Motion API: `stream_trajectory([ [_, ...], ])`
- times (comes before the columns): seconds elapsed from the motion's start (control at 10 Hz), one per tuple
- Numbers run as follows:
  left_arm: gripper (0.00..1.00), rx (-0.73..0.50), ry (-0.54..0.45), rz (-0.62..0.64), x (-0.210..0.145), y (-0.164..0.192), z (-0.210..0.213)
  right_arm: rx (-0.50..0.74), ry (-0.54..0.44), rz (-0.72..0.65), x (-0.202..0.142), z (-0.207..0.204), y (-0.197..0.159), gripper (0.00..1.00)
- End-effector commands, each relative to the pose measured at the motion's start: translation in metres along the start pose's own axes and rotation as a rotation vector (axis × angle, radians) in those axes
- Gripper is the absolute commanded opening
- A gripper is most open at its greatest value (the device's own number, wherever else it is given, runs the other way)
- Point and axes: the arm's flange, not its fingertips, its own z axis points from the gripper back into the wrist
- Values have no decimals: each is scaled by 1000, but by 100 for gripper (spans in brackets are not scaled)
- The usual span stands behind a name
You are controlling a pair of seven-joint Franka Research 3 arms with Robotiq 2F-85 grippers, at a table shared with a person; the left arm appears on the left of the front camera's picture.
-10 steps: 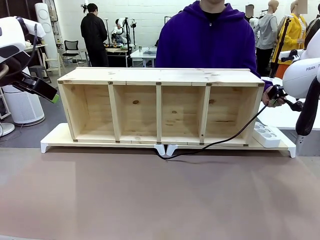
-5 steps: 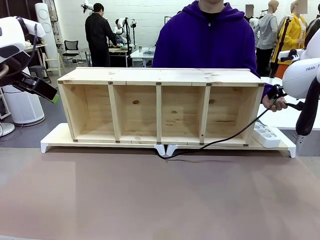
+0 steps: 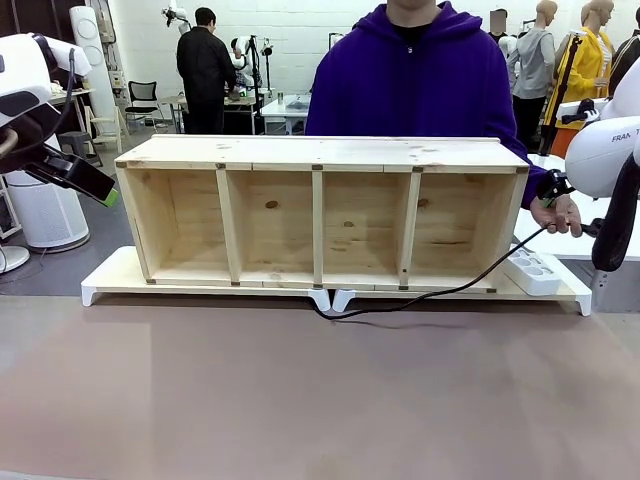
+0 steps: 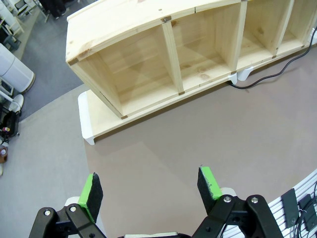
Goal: Perform cable management.
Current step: Release the Power Cable when the human grasps it.
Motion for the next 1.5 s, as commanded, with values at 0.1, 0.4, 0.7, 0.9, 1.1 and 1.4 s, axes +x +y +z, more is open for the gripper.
stream_trajectory([
  [0.1,100,6,-8,-11,1,1,0,0,3,-4,0,0,1,100],
  [0.4,100,6,-8,-11,1,1,0,0,3,-4,0,0,1,100],
  [0.7,100,6,-8,-11,1,1,0,0,3,-4,0,0,1,100],
  [0.9,100,6,-8,-11,1,1,0,0,3,-4,0,0,1,100],
  [1.1,100,6,-8,-11,1,1,0,0,3,-4,0,0,1,100],
  [1.4,100,6,-8,-11,1,1,0,0,3,-4,0,0,1,100],
])
